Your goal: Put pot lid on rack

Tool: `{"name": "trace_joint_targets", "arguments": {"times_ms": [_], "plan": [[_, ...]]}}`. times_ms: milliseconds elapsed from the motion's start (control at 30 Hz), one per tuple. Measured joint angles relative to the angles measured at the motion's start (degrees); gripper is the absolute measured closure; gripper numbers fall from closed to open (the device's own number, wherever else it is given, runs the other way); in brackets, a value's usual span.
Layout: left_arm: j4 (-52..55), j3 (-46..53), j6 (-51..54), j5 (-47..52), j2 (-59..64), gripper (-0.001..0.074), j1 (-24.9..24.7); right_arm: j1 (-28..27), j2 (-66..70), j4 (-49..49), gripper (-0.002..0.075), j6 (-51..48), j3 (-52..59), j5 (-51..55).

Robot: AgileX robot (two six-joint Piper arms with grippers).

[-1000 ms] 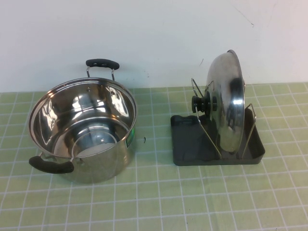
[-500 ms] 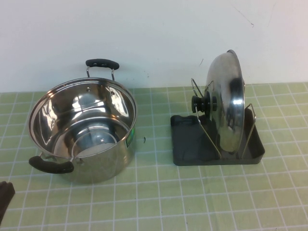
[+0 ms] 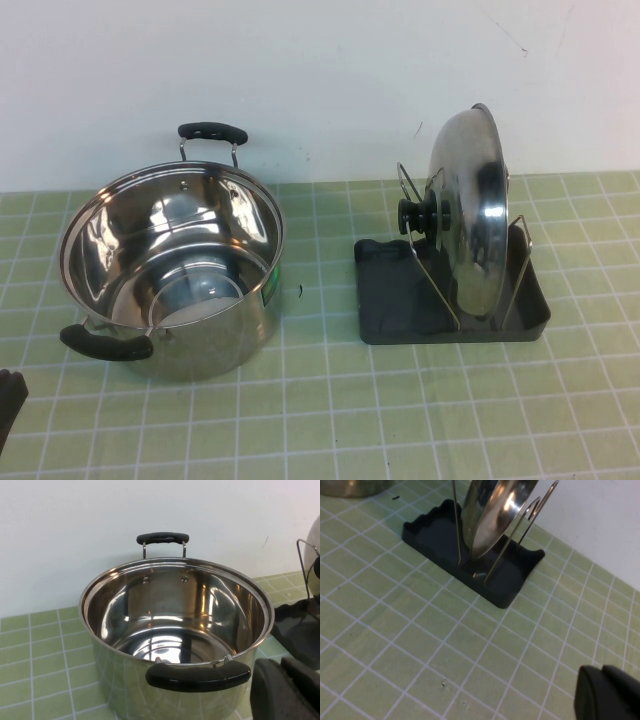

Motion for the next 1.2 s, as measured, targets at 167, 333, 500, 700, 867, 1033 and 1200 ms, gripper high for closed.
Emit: {"name": "trace_joint_targets", "arguments": {"times_ms": [167,333,500,700,867,1033,1200], "plan": [[0.0,0.0,-0.26,0.0,0.0,0.0736,0.0,0.0,0.0,0.0,0.0727,0.0,0.0,0.0],[0.0,0.0,-0.3,0.0,0.0,0.0736,0.0,0.0,0.0,0.0,0.0727,0.0,0.0,0.0],[1.68,0.43,-1.69,1.87,-0.15,0.0736,0.0,0.0,0.0,0.0,0.0727,0.0,0.0,0.0],[-3.02,0.49,3.95,6.32,-5.39,0.0736,0.87,0.0,0.0,0.0,0.0727,0.0,0.0,0.0],[-23.03,-0.25,26.58,6.35,-13.05,0.0736,8.27,0.0,0.0,0.0,0.0727,0.0,0.0,0.0],[-43.13,0.99,42.14,6.08,-15.36,0.0736,20.95,0.0,0.0,0.0,0.0727,0.0,0.0,0.0],[-60.56,6.05,57.78,-0.65,-15.36,0.0736,34.74,0.0,0.0,0.0,0.0727,0.0,0.0,0.0]]}}
